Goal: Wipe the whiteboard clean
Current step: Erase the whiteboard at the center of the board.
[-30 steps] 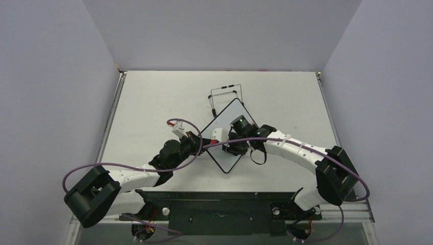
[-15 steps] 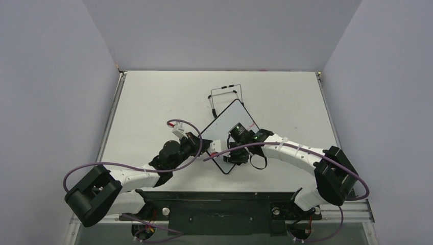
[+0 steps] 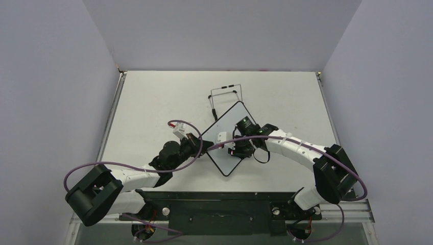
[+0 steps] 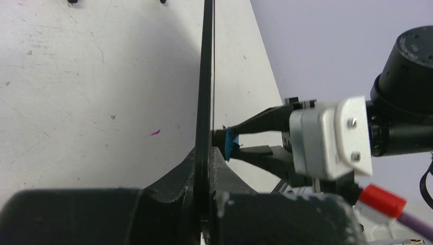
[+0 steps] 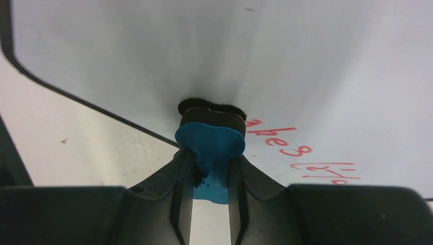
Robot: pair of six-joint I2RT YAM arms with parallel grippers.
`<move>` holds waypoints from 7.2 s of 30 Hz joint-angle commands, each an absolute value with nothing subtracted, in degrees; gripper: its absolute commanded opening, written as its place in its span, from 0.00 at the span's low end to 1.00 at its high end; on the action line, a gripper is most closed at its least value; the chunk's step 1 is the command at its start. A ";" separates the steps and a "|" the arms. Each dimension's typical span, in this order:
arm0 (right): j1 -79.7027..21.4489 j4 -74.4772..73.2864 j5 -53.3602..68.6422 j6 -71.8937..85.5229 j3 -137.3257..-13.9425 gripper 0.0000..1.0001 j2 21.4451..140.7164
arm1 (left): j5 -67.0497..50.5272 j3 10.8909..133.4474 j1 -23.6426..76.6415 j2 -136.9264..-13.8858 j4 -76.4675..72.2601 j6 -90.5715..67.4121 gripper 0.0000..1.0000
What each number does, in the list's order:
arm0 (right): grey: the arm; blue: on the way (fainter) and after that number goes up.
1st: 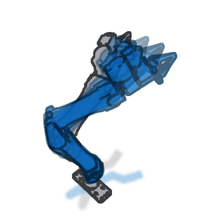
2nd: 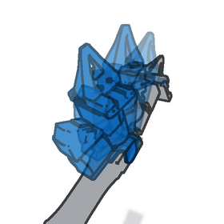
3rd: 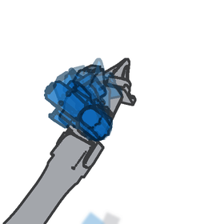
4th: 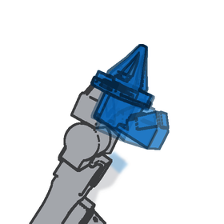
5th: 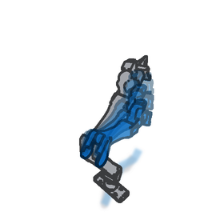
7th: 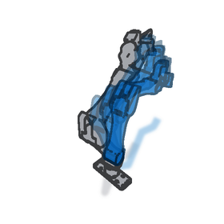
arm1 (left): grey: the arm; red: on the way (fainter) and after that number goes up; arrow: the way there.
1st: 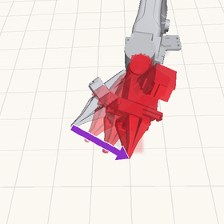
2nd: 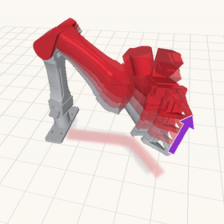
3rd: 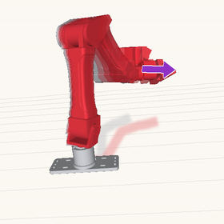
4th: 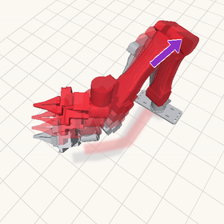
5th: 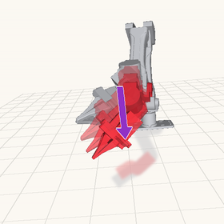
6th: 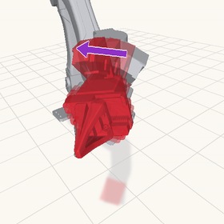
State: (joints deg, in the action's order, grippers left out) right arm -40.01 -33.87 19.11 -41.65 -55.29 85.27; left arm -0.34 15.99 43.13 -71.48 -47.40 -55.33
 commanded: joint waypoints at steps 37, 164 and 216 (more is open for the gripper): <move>-39.56 -33.99 15.62 -38.68 -62.54 0.00 87.55 | -1.96 16.44 42.53 -69.89 -62.00 -58.12 0.00; -32.39 -38.22 15.31 -42.03 -60.35 0.00 91.61 | -2.47 15.25 41.52 -67.47 -61.87 -57.67 0.00; -36.16 -41.79 18.60 -44.63 -58.88 0.00 89.54 | -2.52 15.07 41.56 -67.72 -62.46 -57.96 0.00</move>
